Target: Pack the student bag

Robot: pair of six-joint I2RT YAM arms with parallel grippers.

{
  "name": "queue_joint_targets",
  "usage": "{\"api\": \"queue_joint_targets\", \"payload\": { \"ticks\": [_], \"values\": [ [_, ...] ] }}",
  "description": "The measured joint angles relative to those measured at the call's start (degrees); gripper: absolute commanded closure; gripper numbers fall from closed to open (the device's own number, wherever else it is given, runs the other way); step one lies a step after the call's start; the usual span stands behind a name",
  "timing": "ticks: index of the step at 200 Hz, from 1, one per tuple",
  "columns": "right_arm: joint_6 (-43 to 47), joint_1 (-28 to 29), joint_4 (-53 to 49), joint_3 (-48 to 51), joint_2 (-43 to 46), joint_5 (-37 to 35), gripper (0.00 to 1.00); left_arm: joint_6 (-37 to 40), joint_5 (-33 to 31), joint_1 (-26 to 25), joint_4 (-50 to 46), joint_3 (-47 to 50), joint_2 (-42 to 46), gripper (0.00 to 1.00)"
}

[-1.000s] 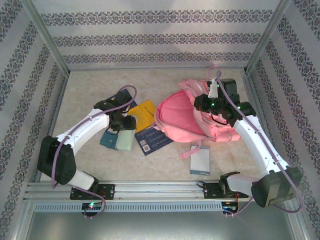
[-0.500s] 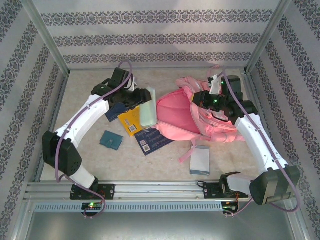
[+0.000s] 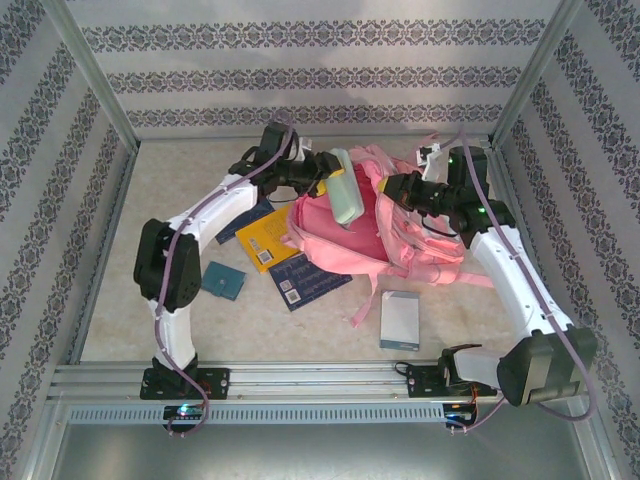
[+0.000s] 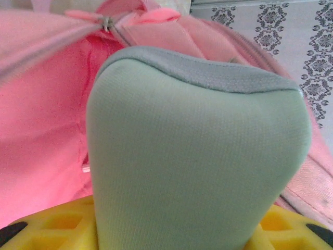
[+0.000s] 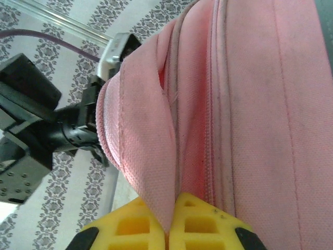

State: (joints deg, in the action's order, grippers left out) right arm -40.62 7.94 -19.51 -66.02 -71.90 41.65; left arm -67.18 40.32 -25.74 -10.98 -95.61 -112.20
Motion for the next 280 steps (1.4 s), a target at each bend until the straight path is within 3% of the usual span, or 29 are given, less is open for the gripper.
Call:
{"api": "queue_joint_targets", "payload": {
  "ticks": [100,147,220,280],
  "values": [
    [-7.08,-0.17,5.79,-0.94,-1.77,-2.73,1.0,-7.56,0.02,-7.15,6.86,-4.2,-12.13,0.44],
    [-10.49,0.94,10.03,-0.11,-2.86,-3.89,1.0,-8.04,0.15,-9.18,8.9,-9.07,-15.93,0.01],
    [-7.13,0.81,6.67,-0.37,-2.75,-7.13,1.0,2.27,-0.7,-8.63,0.94,-9.51,-14.43,0.0],
    [-2.21,-0.92,-0.02,-2.01,-1.6,-15.85,1.0,14.21,-1.4,-7.15,-6.86,-9.03,-2.51,0.0]
  ]
}}
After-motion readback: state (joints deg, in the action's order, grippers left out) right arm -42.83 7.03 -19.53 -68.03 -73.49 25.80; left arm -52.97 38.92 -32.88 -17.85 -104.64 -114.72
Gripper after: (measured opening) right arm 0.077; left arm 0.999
